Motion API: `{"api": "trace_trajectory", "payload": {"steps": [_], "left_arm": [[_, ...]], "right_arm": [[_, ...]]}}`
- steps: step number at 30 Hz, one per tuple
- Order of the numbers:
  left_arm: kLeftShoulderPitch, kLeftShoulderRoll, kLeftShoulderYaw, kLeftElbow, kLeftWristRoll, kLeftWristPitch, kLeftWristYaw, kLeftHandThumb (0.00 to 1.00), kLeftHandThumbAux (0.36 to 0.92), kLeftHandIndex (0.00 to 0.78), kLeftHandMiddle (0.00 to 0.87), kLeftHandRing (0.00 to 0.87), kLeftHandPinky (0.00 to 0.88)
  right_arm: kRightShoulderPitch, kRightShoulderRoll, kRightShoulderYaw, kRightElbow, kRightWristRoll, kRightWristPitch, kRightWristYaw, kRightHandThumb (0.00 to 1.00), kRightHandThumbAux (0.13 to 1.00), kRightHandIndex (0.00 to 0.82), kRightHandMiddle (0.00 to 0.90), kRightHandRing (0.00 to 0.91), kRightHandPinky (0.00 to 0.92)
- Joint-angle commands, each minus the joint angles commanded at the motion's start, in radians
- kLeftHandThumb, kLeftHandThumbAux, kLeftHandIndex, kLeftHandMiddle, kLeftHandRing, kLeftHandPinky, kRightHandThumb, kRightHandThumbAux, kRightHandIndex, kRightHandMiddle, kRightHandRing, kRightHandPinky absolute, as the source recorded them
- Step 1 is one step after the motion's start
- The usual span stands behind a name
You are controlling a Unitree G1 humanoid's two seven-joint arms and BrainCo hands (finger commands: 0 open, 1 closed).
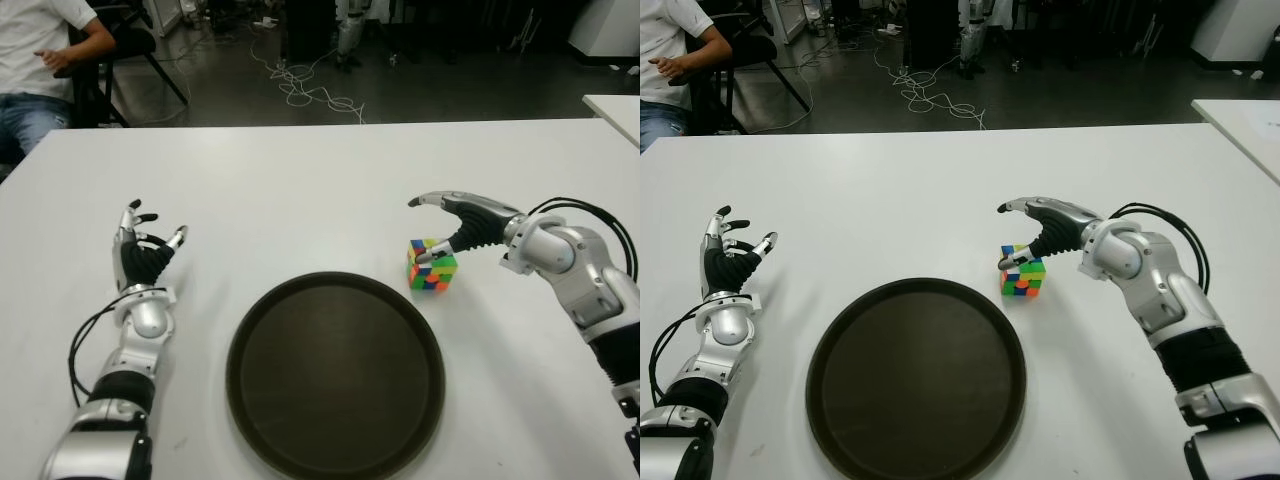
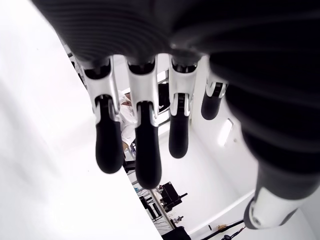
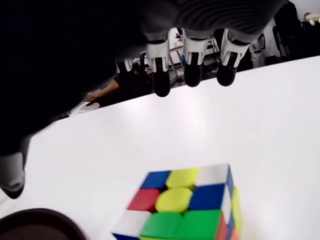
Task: Pick up the Rubik's Cube and put it in the plate
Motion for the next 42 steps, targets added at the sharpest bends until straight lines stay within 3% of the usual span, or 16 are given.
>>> {"api": "trace_trajectory", "payload": {"steps": [3, 5, 6, 8, 10, 12, 17, 21, 27, 29, 33, 37, 42], "left_arm": [[-0.002, 0.001, 0.000, 0.003, 0.000, -0.002, 0.001, 0.053, 0.689, 0.000, 0.614, 0.713, 0.725], [-0.002, 0.002, 0.000, 0.003, 0.001, -0.002, 0.000, 0.052, 0.692, 0.000, 0.571, 0.687, 0.701], [-0.002, 0.002, -0.001, 0.004, 0.001, -0.002, 0.001, 0.049, 0.693, 0.000, 0.474, 0.605, 0.605], [-0.001, 0.003, -0.001, 0.002, 0.002, -0.002, 0.000, 0.046, 0.694, 0.000, 0.380, 0.536, 0.542], [-0.001, 0.003, -0.001, 0.001, 0.002, -0.003, 0.000, 0.049, 0.697, 0.000, 0.391, 0.549, 0.577], [0.000, 0.003, -0.001, 0.000, 0.002, -0.003, 0.000, 0.048, 0.688, 0.000, 0.497, 0.635, 0.667], [0.000, 0.002, 0.001, 0.000, 0.001, 0.000, 0.001, 0.039, 0.678, 0.000, 0.579, 0.709, 0.730], [-0.004, 0.003, 0.001, 0.009, 0.000, 0.003, 0.000, 0.033, 0.685, 0.000, 0.507, 0.706, 0.716], [-0.006, 0.005, 0.002, 0.012, -0.002, 0.001, -0.004, 0.038, 0.706, 0.000, 0.504, 0.678, 0.682], [-0.005, 0.005, 0.002, 0.011, -0.003, 0.000, -0.005, 0.037, 0.707, 0.000, 0.405, 0.595, 0.589], [-0.003, 0.004, 0.003, 0.007, -0.004, -0.007, -0.006, 0.038, 0.701, 0.000, 0.380, 0.532, 0.536], [-0.002, 0.002, 0.005, 0.004, -0.009, -0.014, -0.010, 0.060, 0.701, 0.000, 0.495, 0.638, 0.665], [-0.001, 0.000, 0.008, 0.000, -0.016, -0.007, -0.019, 0.051, 0.689, 0.000, 0.508, 0.705, 0.733]], "right_arm": [[-0.005, -0.001, 0.009, 0.015, -0.018, -0.015, -0.017, 0.000, 0.468, 0.000, 0.000, 0.000, 0.000], [-0.007, -0.002, 0.013, 0.021, -0.024, -0.020, -0.022, 0.000, 0.455, 0.000, 0.000, 0.000, 0.000], [-0.008, -0.003, 0.014, 0.023, -0.027, -0.021, -0.024, 0.000, 0.449, 0.000, 0.000, 0.000, 0.000], [-0.010, -0.002, 0.019, 0.032, -0.035, -0.025, -0.031, 0.000, 0.443, 0.000, 0.000, 0.000, 0.000], [-0.012, -0.003, 0.022, 0.037, -0.041, -0.027, -0.037, 0.000, 0.437, 0.000, 0.000, 0.000, 0.000], [-0.012, -0.003, 0.023, 0.039, -0.045, -0.028, -0.039, 0.000, 0.428, 0.000, 0.000, 0.000, 0.000], [-0.017, -0.004, 0.027, 0.046, -0.053, -0.032, -0.039, 0.000, 0.424, 0.000, 0.000, 0.000, 0.000], [-0.027, 0.000, 0.038, 0.095, -0.064, -0.053, -0.060, 0.000, 0.424, 0.000, 0.000, 0.000, 0.000], [-0.043, 0.004, 0.050, 0.167, -0.074, -0.081, -0.092, 0.000, 0.423, 0.000, 0.000, 0.000, 0.000], [-0.044, 0.004, 0.051, 0.174, -0.072, -0.083, -0.096, 0.000, 0.427, 0.000, 0.000, 0.000, 0.000], [-0.039, 0.005, 0.049, 0.190, -0.067, -0.090, -0.104, 0.000, 0.433, 0.000, 0.000, 0.000, 0.000], [-0.033, 0.005, 0.045, 0.190, -0.063, -0.086, -0.104, 0.000, 0.426, 0.000, 0.000, 0.000, 0.000], [-0.029, 0.002, 0.045, 0.195, -0.064, -0.087, -0.106, 0.000, 0.421, 0.000, 0.000, 0.000, 0.000]]}}
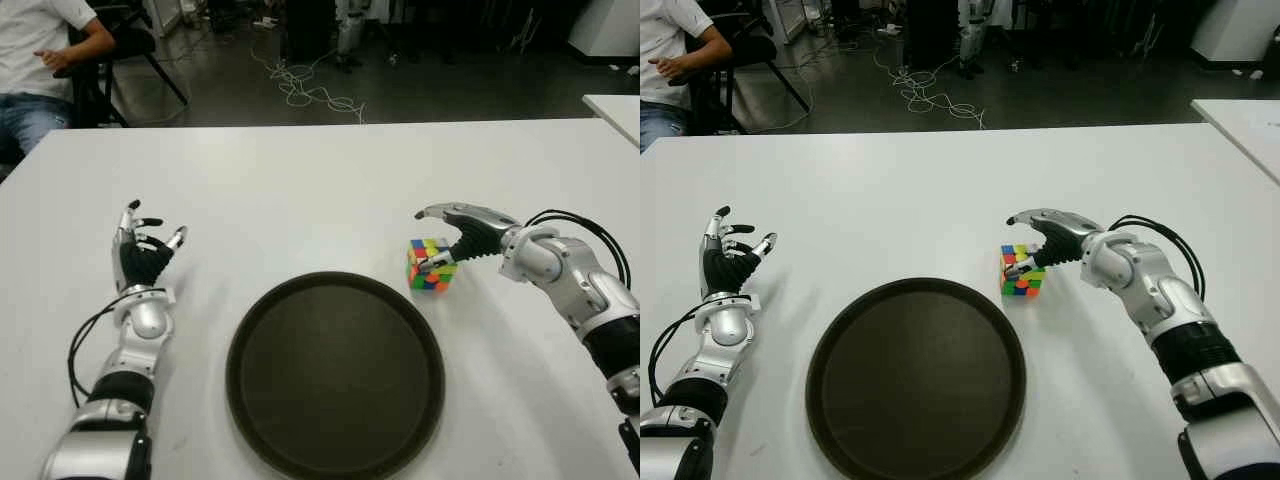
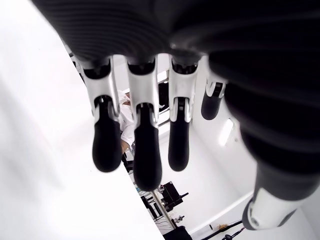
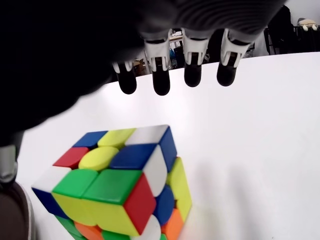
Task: Pick up the Rubik's Cube and put it in the plate
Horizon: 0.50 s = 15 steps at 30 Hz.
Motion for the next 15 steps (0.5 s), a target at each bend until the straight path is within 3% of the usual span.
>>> {"api": "trace_trajectory", "payload": {"steps": [4, 10, 14, 15], "left_arm": [[0.001, -0.001, 0.000, -0.003, -0.003, 0.002, -0.002, 0.044, 0.686, 0.000, 0.530, 0.731, 0.762], [0.003, -0.002, 0.001, -0.007, -0.004, 0.002, -0.001, 0.043, 0.681, 0.000, 0.560, 0.716, 0.731], [0.002, -0.002, 0.000, -0.007, -0.003, 0.003, 0.001, 0.033, 0.668, 0.000, 0.619, 0.741, 0.764], [0.003, -0.001, 0.000, -0.007, -0.003, 0.003, 0.000, 0.029, 0.665, 0.000, 0.575, 0.730, 0.747]], "right_arm": [[-0.001, 0.000, 0.002, 0.008, -0.002, 0.001, 0.001, 0.000, 0.422, 0.000, 0.000, 0.000, 0.000], [0.004, -0.003, 0.005, 0.018, -0.007, 0.001, -0.003, 0.000, 0.429, 0.000, 0.000, 0.000, 0.000], [0.007, -0.002, 0.009, 0.019, -0.013, 0.006, -0.004, 0.000, 0.419, 0.000, 0.000, 0.000, 0.000], [0.008, -0.001, 0.011, 0.019, -0.014, 0.007, -0.004, 0.000, 0.418, 0.000, 0.000, 0.000, 0.000]]}}
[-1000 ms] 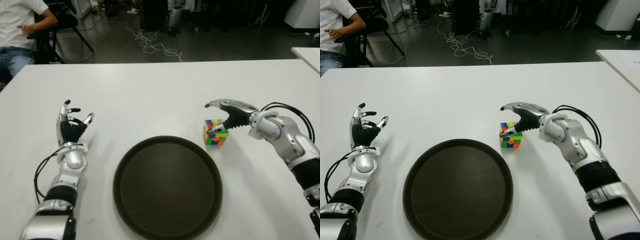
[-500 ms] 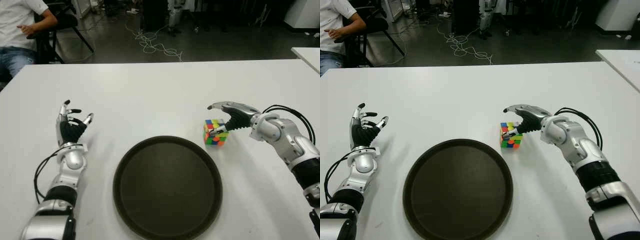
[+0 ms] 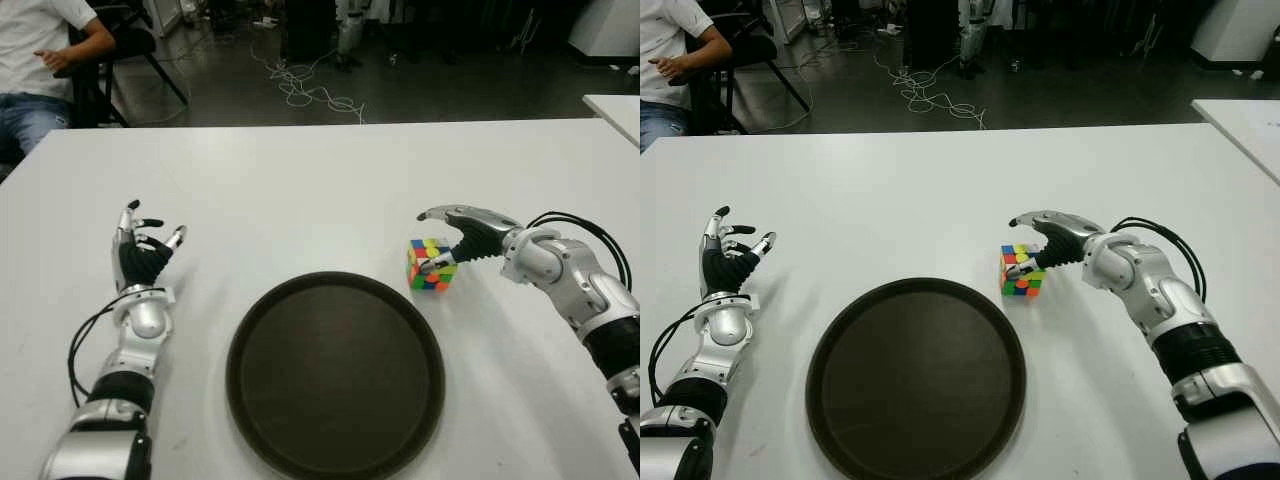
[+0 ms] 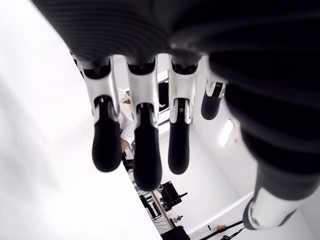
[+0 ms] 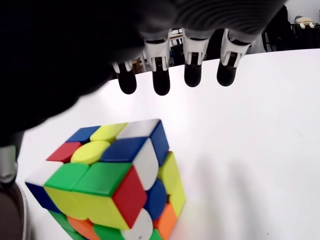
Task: Pick up the Rubik's Cube and put it in the plate
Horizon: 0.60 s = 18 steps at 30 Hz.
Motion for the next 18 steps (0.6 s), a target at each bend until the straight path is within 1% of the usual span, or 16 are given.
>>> {"api": "trace_trajectory", "payload": {"steps": [1, 2, 5, 6, 9, 10, 12, 13, 15, 16, 18], "left_arm": [[0.000, 0.001, 0.000, 0.000, 0.000, 0.000, -0.001, 0.028, 0.664, 0.000, 0.559, 0.725, 0.741], [0.001, 0.001, 0.000, 0.000, 0.000, 0.000, -0.001, 0.027, 0.663, 0.000, 0.528, 0.708, 0.716], [0.001, 0.002, 0.000, 0.000, 0.000, 0.003, -0.004, 0.024, 0.660, 0.000, 0.472, 0.671, 0.670], [0.000, 0.003, 0.000, 0.001, 0.000, 0.004, -0.004, 0.022, 0.665, 0.000, 0.451, 0.663, 0.668], [0.000, 0.003, -0.001, 0.001, 0.001, 0.005, -0.004, 0.018, 0.672, 0.000, 0.425, 0.652, 0.666], [0.000, 0.003, -0.001, 0.001, 0.002, 0.006, -0.004, 0.015, 0.674, 0.000, 0.385, 0.618, 0.632], [0.000, 0.003, -0.001, 0.001, 0.002, 0.004, -0.004, 0.015, 0.677, 0.000, 0.349, 0.588, 0.605], [0.000, 0.002, -0.001, 0.001, 0.002, 0.003, -0.004, 0.024, 0.682, 0.000, 0.391, 0.609, 0.638], [0.000, 0.002, -0.001, 0.002, 0.001, 0.000, -0.004, 0.034, 0.685, 0.000, 0.427, 0.627, 0.667], [0.000, 0.003, -0.001, 0.003, 0.001, -0.002, -0.003, 0.041, 0.686, 0.000, 0.487, 0.662, 0.701], [0.001, 0.003, -0.002, 0.003, 0.003, -0.007, -0.002, 0.048, 0.686, 0.000, 0.544, 0.697, 0.732]], "right_arm": [[0.001, 0.000, 0.001, -0.001, -0.001, 0.000, 0.000, 0.000, 0.418, 0.000, 0.000, 0.000, 0.000], [0.001, 0.001, 0.002, -0.001, -0.002, 0.001, 0.000, 0.000, 0.417, 0.000, 0.000, 0.000, 0.000], [0.005, 0.002, 0.001, 0.001, 0.002, -0.008, -0.006, 0.000, 0.416, 0.000, 0.000, 0.000, 0.000], [0.006, 0.003, 0.001, 0.002, 0.005, -0.011, -0.007, 0.000, 0.417, 0.000, 0.000, 0.000, 0.000], [0.008, 0.004, 0.000, 0.003, 0.009, -0.017, -0.009, 0.000, 0.418, 0.000, 0.000, 0.000, 0.000], [0.009, 0.005, -0.001, 0.004, 0.011, -0.020, -0.010, 0.000, 0.419, 0.000, 0.000, 0.000, 0.000], [0.011, 0.008, -0.001, 0.010, 0.014, -0.026, -0.014, 0.000, 0.421, 0.000, 0.000, 0.000, 0.000], [0.012, 0.009, -0.002, 0.013, 0.015, -0.028, -0.016, 0.000, 0.421, 0.000, 0.000, 0.000, 0.000], [0.011, 0.010, -0.002, 0.017, 0.016, -0.033, -0.018, 0.000, 0.420, 0.000, 0.000, 0.000, 0.000], [0.011, 0.010, -0.001, 0.020, 0.017, -0.036, -0.019, 0.000, 0.420, 0.000, 0.000, 0.000, 0.000], [0.011, 0.010, 0.001, 0.022, 0.015, -0.040, -0.020, 0.000, 0.420, 0.000, 0.000, 0.000, 0.000]]}}
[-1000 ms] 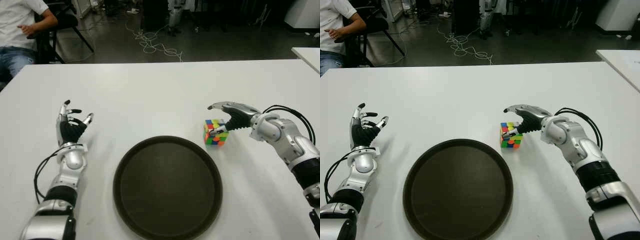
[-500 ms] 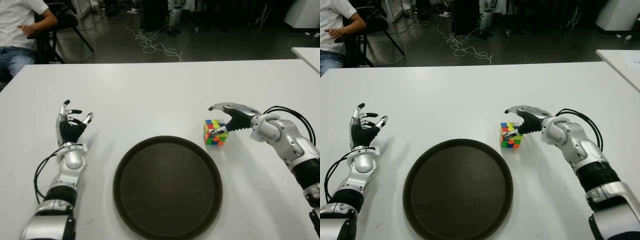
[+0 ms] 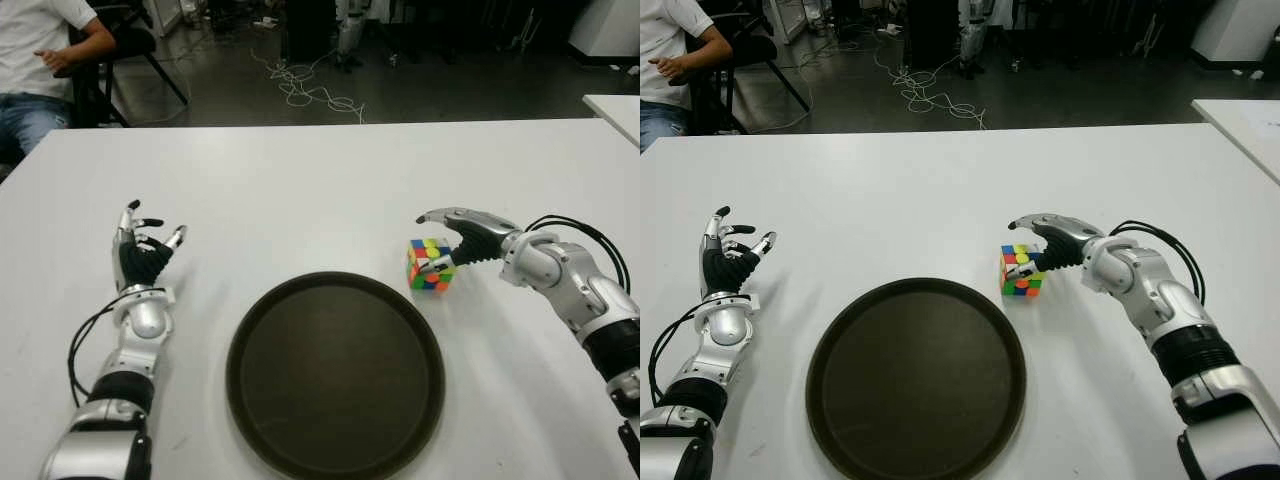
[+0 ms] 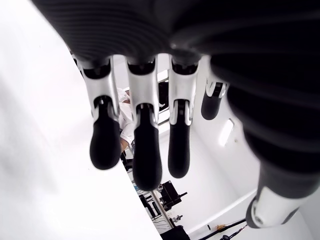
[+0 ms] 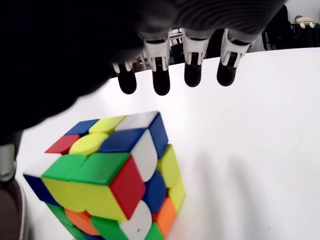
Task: Pick up the Rubik's Cube and put it in the plate
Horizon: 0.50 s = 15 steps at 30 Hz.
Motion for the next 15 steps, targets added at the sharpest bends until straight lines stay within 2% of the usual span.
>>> {"api": "trace_trajectory", "payload": {"steps": [6, 12, 15], "left_arm": [[0.001, 0.000, -0.001, 0.001, 0.000, -0.007, -0.002, 0.051, 0.676, 0.000, 0.473, 0.687, 0.701], [0.000, 0.000, 0.000, 0.003, -0.002, -0.012, -0.005, 0.053, 0.688, 0.000, 0.494, 0.696, 0.714], [0.000, 0.001, 0.000, 0.003, -0.001, -0.014, -0.004, 0.058, 0.703, 0.000, 0.479, 0.685, 0.692]], "right_arm": [[-0.001, -0.002, 0.007, 0.000, -0.011, 0.000, 0.000, 0.000, 0.411, 0.000, 0.000, 0.000, 0.000], [0.001, -0.004, 0.017, -0.004, -0.023, 0.004, 0.002, 0.000, 0.396, 0.000, 0.000, 0.000, 0.000], [0.004, -0.003, 0.020, -0.009, -0.026, 0.008, 0.002, 0.000, 0.390, 0.000, 0.000, 0.000, 0.000]]}}
